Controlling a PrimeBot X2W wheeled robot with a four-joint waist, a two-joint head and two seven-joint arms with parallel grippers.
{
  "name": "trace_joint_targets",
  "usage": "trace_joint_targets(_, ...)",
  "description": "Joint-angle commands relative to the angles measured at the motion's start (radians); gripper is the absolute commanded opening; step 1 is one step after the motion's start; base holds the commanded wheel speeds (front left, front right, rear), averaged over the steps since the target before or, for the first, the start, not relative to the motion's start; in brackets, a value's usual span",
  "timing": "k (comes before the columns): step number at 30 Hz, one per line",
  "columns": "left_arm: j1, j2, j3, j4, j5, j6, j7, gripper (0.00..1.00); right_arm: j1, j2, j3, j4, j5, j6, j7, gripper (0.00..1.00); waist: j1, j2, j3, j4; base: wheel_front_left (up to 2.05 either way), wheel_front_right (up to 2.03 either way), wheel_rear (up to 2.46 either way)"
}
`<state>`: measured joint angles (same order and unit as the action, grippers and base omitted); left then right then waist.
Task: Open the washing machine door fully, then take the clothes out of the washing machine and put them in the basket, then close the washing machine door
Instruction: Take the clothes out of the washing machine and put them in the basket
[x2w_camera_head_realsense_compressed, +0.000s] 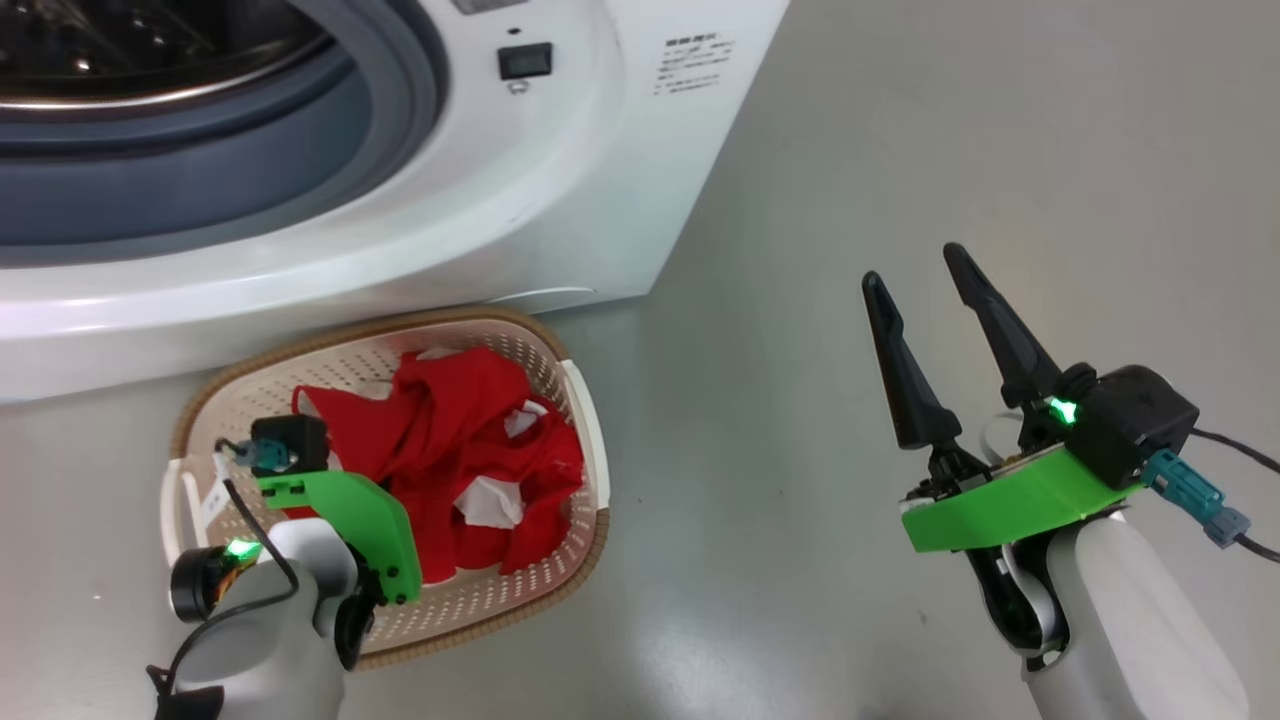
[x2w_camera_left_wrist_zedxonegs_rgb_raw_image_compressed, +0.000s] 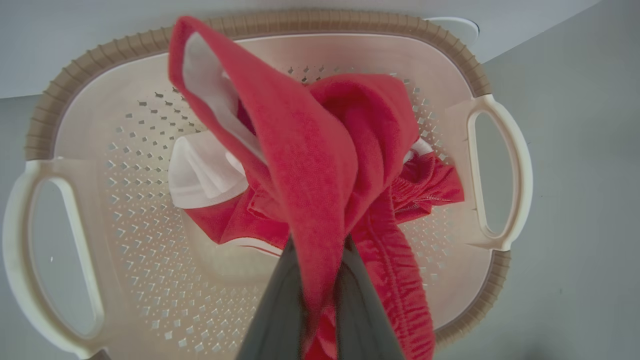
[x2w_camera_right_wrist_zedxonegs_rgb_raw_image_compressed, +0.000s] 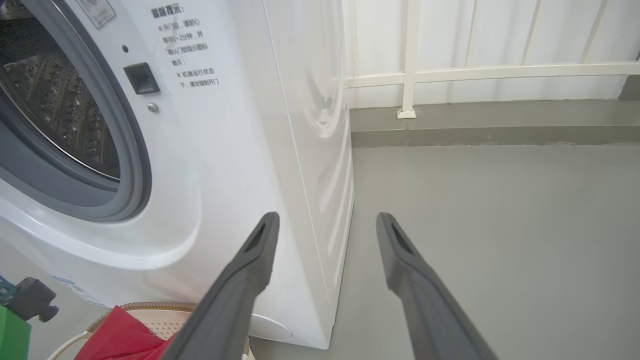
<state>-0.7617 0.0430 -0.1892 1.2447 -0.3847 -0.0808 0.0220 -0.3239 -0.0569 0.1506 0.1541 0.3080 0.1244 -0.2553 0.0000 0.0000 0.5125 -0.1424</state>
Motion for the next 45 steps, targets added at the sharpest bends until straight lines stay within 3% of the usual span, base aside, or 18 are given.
trace_joint_targets(1, -0.005, 0.029, 0.023, -0.002, -0.011, -0.008, 0.003, 0.00, -0.007, 0.004, 0.027, -0.025, 0.007, 0.006, -0.006, 1.00, 0.0000, 0.0000, 0.019, -0.020, 0.00, 0.00, 0.00)
trace_joint_targets(7, -0.016, 0.044, 0.014, 0.029, -0.019, -0.015, 0.082, 0.00, -0.019, 0.006, 0.030, -0.029, 0.010, 0.006, -0.006, 1.00, 0.0000, 0.0000, 0.045, -0.041, 0.00, 0.00, 0.00)
trace_joint_targets(18, -0.009, 0.042, -0.005, 0.041, -0.029, -0.021, 0.102, 0.00, -0.023, 0.006, 0.031, -0.024, 0.013, 0.006, -0.006, 1.00, 0.0000, 0.0000, 0.049, -0.044, 0.00, 0.00, 0.00)
trace_joint_targets(19, -0.010, 0.041, -0.006, 0.042, -0.030, -0.022, 0.094, 0.04, -0.021, 0.006, 0.029, -0.022, 0.012, 0.006, -0.006, 1.00, 0.0000, 0.0000, 0.043, -0.040, 0.00, 0.00, 0.00)
trace_joint_targets(21, -0.011, 0.037, -0.011, 0.040, -0.033, -0.028, 0.071, 0.45, -0.019, 0.006, 0.026, -0.015, 0.010, 0.006, -0.006, 1.00, 0.0000, 0.0000, 0.030, -0.034, 0.00, 0.00, 0.00)
trace_joint_targets(22, -0.011, 0.035, -0.014, 0.040, -0.034, -0.032, 0.059, 0.84, -0.018, 0.006, 0.025, -0.011, 0.009, 0.006, -0.006, 1.00, 0.0000, 0.0000, 0.023, -0.031, 0.00, 0.00, 0.00)
trace_joint_targets(23, -0.011, 0.033, -0.021, 0.039, -0.033, -0.035, 0.047, 1.00, -0.018, 0.006, 0.023, -0.007, 0.007, 0.006, -0.006, 1.00, 0.0000, 0.0000, 0.015, -0.028, 0.00, 0.00, 0.00)
trace_joint_targets(37, 0.053, 0.016, -0.074, -0.021, -0.055, -0.049, -0.234, 1.00, 0.022, 0.007, -0.039, 0.044, -0.023, 0.006, -0.006, 1.00, 0.0000, 0.0000, -0.135, 0.017, 0.00, 0.00, 0.00)
trace_joint_targets(45, 0.126, 0.025, -0.092, -0.137, -0.091, -0.050, -0.281, 1.00, 0.051, 0.007, -0.087, 0.063, -0.050, 0.006, -0.006, 1.00, 0.0000, 0.0000, -0.219, 0.050, 0.00, 0.00, 0.00)
